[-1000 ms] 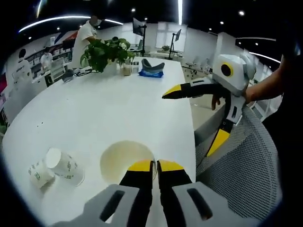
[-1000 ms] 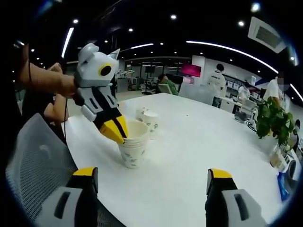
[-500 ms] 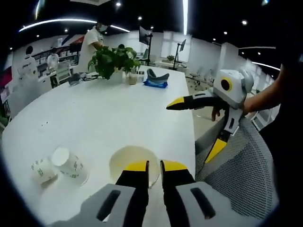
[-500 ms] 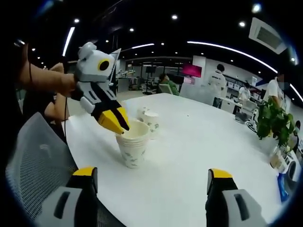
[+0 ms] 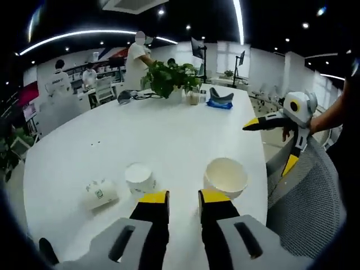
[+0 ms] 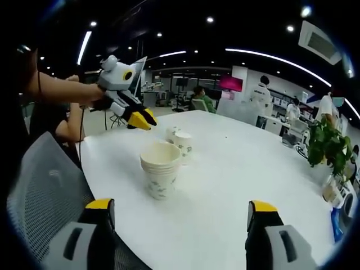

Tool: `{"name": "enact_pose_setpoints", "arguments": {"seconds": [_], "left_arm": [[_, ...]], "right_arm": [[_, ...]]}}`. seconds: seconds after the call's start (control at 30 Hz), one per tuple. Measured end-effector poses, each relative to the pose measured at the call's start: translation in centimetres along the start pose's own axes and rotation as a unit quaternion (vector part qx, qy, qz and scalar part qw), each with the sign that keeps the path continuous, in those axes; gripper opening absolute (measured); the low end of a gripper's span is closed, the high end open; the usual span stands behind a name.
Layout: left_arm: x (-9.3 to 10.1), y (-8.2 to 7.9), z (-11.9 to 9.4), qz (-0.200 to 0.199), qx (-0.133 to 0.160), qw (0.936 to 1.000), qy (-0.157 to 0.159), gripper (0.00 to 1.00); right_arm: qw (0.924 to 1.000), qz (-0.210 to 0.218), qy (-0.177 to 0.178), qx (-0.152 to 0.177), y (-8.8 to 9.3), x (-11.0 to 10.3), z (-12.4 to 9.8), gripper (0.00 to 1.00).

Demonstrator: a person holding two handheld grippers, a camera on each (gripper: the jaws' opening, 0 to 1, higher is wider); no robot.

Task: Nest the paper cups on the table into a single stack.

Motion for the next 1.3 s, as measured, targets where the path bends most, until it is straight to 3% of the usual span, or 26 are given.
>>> {"name": "enact_pose_setpoints", "arguments": {"seconds": [0.07,0.1,0.13,0.23,0.37,0.47,0.5,0.67,0.73,1.1,1.23,1.3], "left_arm": [[-0.9,-0.1,-0.4,-0.008,0.011,0.9998,-0.017,0.22],[-3.6,0.2,-1.3,-0.016,0.021,0.9991,-0.033,0.23],[-4.2,0.3,-1.4,-0.019,0.022,0.9988,-0.039,0.24],[-4.6,0.2,-1.3,-0.022,0.022,0.9978,-0.058,0.28],[-7.8,1.0,-1.6,-0.026,0.018,0.9963,-0.08,0.32],[-8.0,1.2,-1.0,-0.038,0.018,0.9954,-0.087,0.35],[-9.4,1.5,-1.3,-0.043,0.016,0.9951,-0.088,0.35],[-9.8,1.2,-0.8,-0.066,0.021,0.9935,-0.091,0.44],[-10.9,1.4,-0.7,-0.076,0.026,0.9926,-0.091,0.47],[-13.9,2.1,0.2,-0.112,0.013,0.9893,-0.093,0.5],[-14.9,2.6,0.8,-0.165,0.049,0.9815,-0.084,0.51],[-15.2,2.7,1.2,-0.171,0.055,0.9801,-0.083,0.52]], "right_arm": [[1.0,0.001,0.0,0.002,0.0,0.0,0.0,1.0],[1.0,0.001,0.0,0.003,0.0,0.1,0.0,1.0],[1.0,0.001,0.001,0.004,0.0,0.1,0.0,1.0],[1.0,0.0,0.002,0.005,0.0,0.1,0.0,1.0],[1.0,0.0,0.004,0.004,0.1,0.2,0.0,1.0],[1.0,0.0,0.005,0.003,0.1,0.2,0.1,1.0],[1.0,0.0,0.005,0.002,0.1,0.3,0.1,1.0],[1.0,0.0,0.006,0.0,0.1,0.2,0.1,1.0],[1.0,0.0,0.007,-0.001,0.1,0.3,0.1,1.0],[1.0,0.002,0.007,-0.006,0.2,0.2,0.2,1.0],[0.9999,0.001,0.006,-0.01,0.2,0.1,0.2,1.0],[0.9999,0.002,0.006,-0.012,0.2,0.1,0.2,1.0]]}}
Point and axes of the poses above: the point that each gripper's makers call its tool centre point, and the gripper's own axes: z roughly forward along the fingers, x roughly to its right, y roughly out of its underside, the point moved 10 cm from there along -z, roughly backward along the fingers, and after that the axes turned 9 degrees about y, right-handed, at the moved point
